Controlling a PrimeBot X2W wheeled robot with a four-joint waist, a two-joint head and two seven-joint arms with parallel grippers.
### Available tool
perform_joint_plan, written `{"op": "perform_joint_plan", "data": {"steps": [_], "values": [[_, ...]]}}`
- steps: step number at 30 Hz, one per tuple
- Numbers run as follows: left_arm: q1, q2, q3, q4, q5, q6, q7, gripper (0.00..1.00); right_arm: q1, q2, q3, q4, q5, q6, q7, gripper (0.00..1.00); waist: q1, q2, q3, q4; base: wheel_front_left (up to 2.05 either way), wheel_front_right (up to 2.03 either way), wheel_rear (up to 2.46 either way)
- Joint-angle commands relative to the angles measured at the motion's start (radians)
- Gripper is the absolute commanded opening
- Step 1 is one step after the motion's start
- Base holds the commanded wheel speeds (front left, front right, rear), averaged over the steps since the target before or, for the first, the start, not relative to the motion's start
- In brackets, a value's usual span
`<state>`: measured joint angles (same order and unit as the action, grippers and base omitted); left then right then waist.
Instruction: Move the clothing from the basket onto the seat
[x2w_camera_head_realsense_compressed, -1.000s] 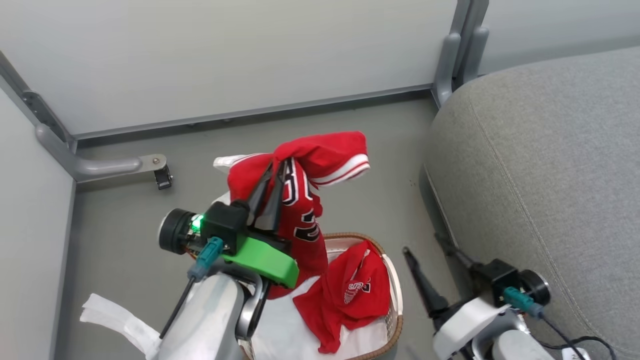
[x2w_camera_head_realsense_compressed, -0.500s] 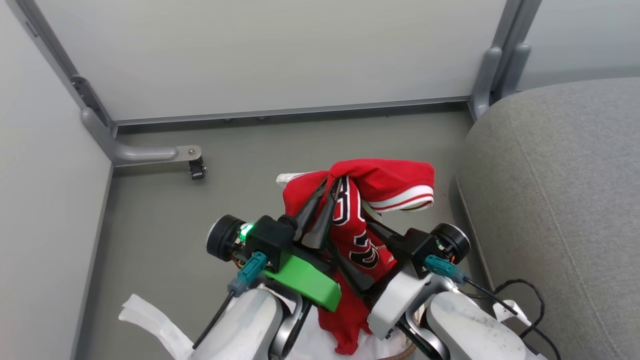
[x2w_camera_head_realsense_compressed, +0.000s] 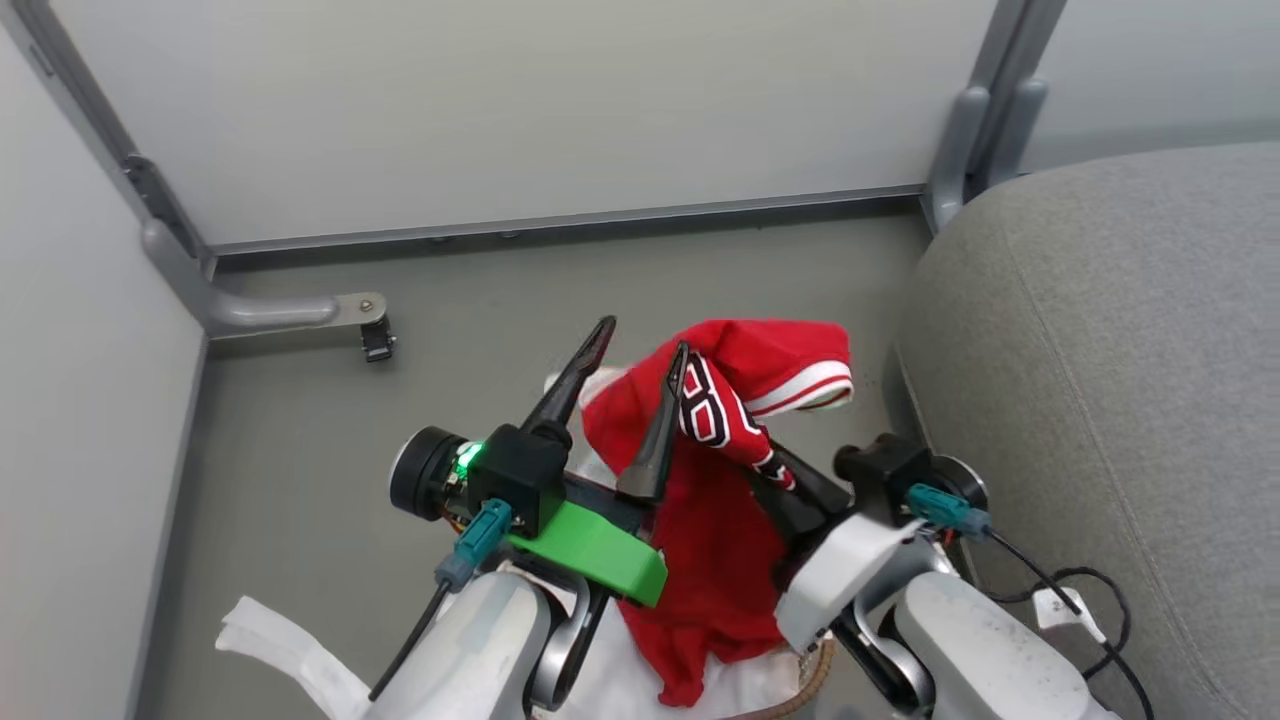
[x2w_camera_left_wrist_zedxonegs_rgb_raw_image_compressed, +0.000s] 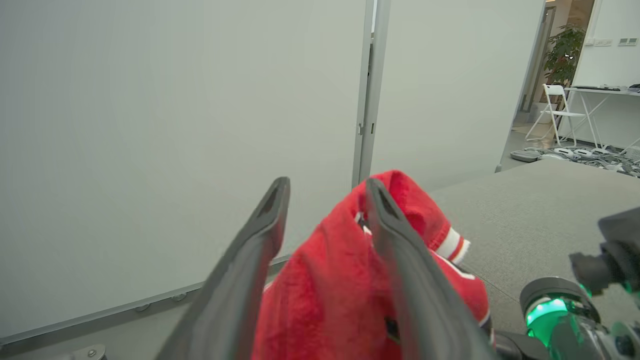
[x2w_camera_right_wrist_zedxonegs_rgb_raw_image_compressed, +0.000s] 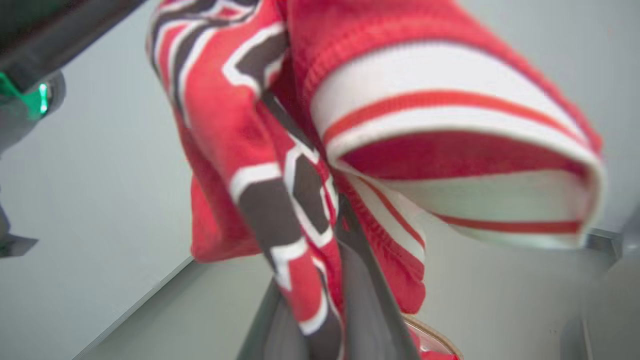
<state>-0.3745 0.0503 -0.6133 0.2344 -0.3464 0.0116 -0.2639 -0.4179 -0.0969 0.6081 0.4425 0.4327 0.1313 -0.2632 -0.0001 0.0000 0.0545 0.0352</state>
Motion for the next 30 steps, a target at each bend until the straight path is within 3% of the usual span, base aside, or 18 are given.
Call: {"op": "perform_joint_plan", "data": {"steps": [1,12,18,23,30], "values": [[0.025,0.001,0.015,0.002,0.013,0.000,-0.001,1.00,0.023,-0.011,-0.017,-0.017,0.002,-0.001,-0.002,0.00,0.0001,0.0000,0.024,-0.087,0.00,0.00,0.00],[0.048,0.002,0.071,0.014,0.058,-0.032,-0.001,1.00,0.079,-0.072,-0.162,-0.127,-0.016,-0.001,-0.002,0.00,0.0001,0.0000,0.090,-0.401,0.00,0.00,0.00],[0.018,0.004,0.088,0.018,0.093,-0.053,-0.001,1.00,0.038,-0.085,-0.245,-0.159,-0.027,-0.001,-0.002,0.00,0.0001,0.0000,0.164,-0.519,0.00,0.00,0.00],[0.000,0.005,0.108,0.048,0.126,-0.071,-0.001,1.00,-0.042,-0.121,-0.283,-0.158,-0.046,-0.001,-0.002,0.00,0.0001,0.0000,0.222,-0.550,0.00,0.00,0.00],[-0.050,0.004,0.120,0.079,0.170,-0.097,-0.001,1.00,-0.285,-0.237,-0.330,-0.116,-0.060,-0.001,-0.002,0.00,0.0001,0.0000,0.339,-0.494,0.00,0.00,0.00]]}}
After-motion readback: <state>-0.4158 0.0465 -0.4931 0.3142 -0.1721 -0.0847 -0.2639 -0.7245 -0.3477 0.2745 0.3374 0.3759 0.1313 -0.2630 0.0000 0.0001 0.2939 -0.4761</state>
